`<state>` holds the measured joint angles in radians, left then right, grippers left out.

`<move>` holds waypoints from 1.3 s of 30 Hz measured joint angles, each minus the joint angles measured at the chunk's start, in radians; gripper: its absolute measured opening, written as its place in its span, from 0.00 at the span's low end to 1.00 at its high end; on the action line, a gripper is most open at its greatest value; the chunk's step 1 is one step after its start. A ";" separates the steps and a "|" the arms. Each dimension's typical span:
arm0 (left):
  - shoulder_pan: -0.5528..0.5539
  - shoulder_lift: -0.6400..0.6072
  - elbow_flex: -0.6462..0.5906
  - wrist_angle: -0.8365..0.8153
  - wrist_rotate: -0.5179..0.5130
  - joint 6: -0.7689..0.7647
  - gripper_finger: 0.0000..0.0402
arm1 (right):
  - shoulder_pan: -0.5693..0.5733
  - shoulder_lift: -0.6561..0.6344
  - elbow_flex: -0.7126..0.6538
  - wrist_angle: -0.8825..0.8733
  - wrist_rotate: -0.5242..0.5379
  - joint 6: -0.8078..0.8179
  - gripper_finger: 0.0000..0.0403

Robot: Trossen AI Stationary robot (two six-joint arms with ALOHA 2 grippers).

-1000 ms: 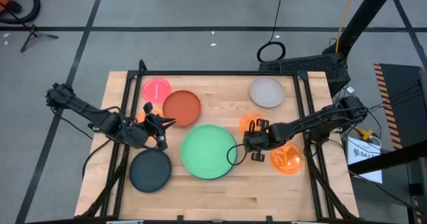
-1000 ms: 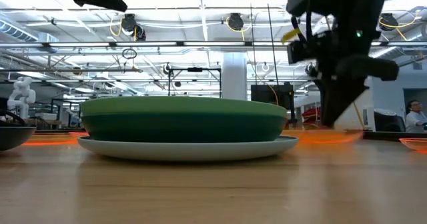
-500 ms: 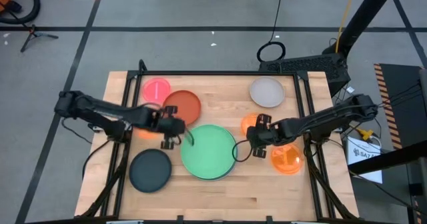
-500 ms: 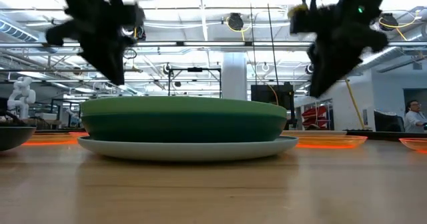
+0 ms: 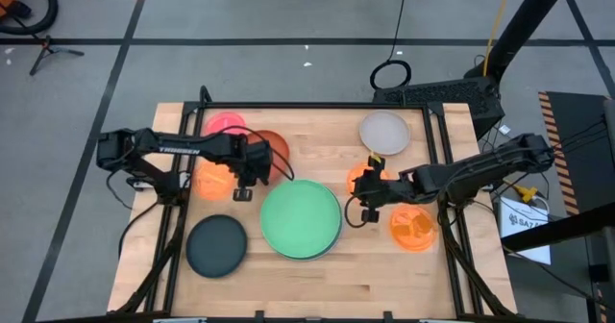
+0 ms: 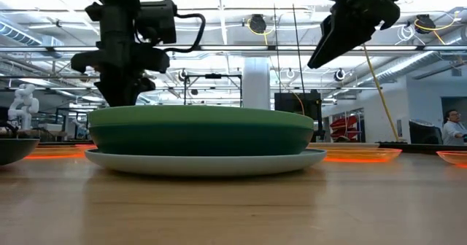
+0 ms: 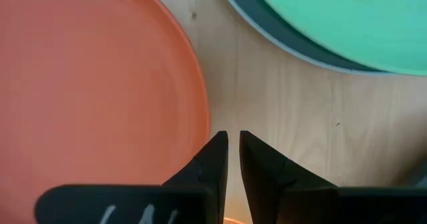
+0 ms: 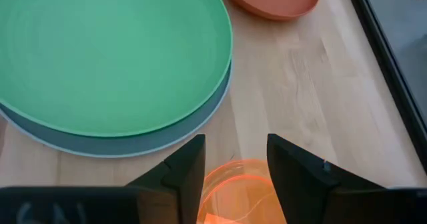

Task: Stack plastic plates
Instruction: Stack the brown plate on the green plate

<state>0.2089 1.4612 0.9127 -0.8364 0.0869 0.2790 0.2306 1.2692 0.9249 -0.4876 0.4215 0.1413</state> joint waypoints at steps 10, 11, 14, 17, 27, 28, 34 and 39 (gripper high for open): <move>-0.002 0.000 0.000 -0.025 -0.097 -0.017 0.12 | 0.000 0.007 0.000 0.010 0.001 0.000 0.39; -0.002 0.000 0.000 -0.025 -0.132 -0.009 0.12 | -0.002 0.006 0.000 0.013 0.001 -0.001 0.39; -0.003 0.000 0.000 -0.069 -0.162 -0.002 0.09 | -0.013 0.006 0.000 0.029 0.001 -0.008 0.39; -0.017 0.000 0.000 -0.054 -0.157 0.006 0.02 | -0.030 0.006 0.000 0.069 0.002 -0.040 0.39; -0.023 -0.002 0.000 -0.015 -0.155 -0.048 0.23 | -0.073 0.006 0.000 0.117 -0.001 -0.099 0.39; -0.023 -0.002 0.000 -0.012 -0.147 -0.031 0.27 | -0.073 0.006 0.000 0.117 -0.001 -0.099 0.39; -0.021 -0.002 -0.040 0.071 -0.119 -0.014 0.45 | -0.072 0.006 0.000 0.115 -0.003 -0.101 0.39; 0.003 -0.002 -0.045 0.089 -0.154 -0.010 0.47 | -0.072 0.006 0.000 0.113 -0.003 -0.101 0.39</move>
<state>0.2118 1.4597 0.8677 -0.7472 -0.0667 0.2686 0.1581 1.2755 0.9249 -0.3744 0.4180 0.0406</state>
